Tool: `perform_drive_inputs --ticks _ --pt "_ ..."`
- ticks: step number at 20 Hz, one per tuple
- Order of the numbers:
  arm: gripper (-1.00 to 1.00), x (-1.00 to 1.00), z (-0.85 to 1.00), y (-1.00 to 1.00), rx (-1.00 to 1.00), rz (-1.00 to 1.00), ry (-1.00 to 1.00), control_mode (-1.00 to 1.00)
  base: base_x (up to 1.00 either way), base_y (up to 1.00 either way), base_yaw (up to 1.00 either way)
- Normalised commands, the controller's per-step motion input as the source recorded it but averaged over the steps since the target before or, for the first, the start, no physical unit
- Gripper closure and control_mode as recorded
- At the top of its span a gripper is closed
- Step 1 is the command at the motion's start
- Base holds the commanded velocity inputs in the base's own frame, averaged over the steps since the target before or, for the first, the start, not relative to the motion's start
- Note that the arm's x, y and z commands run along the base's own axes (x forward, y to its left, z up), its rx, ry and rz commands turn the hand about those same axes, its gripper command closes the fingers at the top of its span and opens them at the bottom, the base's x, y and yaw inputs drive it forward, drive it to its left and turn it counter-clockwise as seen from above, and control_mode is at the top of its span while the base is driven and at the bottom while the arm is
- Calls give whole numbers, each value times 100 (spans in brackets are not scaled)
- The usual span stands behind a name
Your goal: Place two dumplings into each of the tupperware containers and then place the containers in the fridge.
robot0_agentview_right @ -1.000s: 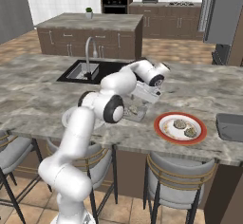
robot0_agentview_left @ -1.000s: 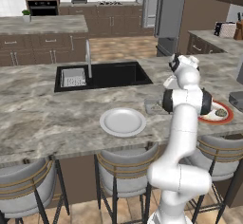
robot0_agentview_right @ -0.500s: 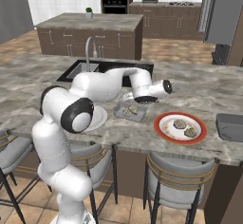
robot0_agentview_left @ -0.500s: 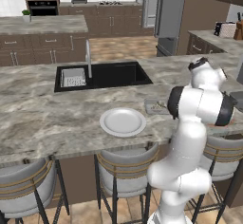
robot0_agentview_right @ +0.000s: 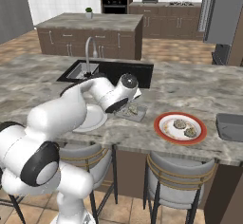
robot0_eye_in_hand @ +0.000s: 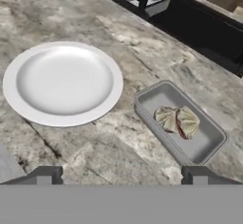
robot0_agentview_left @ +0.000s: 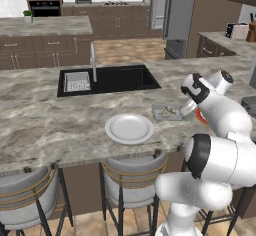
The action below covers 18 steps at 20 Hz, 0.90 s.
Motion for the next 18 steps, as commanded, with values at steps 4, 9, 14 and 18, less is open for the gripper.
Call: perform_drive_inputs --ticks 4,9,14,18 --pt "-100 -7 2 8 -37 14 17 -100 0 0 0" --pt "-100 25 -7 18 -24 14 14 -100 0 0 0" --pt "-100 67 -8 23 -13 16 8 -100 0 0 0" --pt "-100 11 -21 16 -10 17 0 -100 0 0 0"
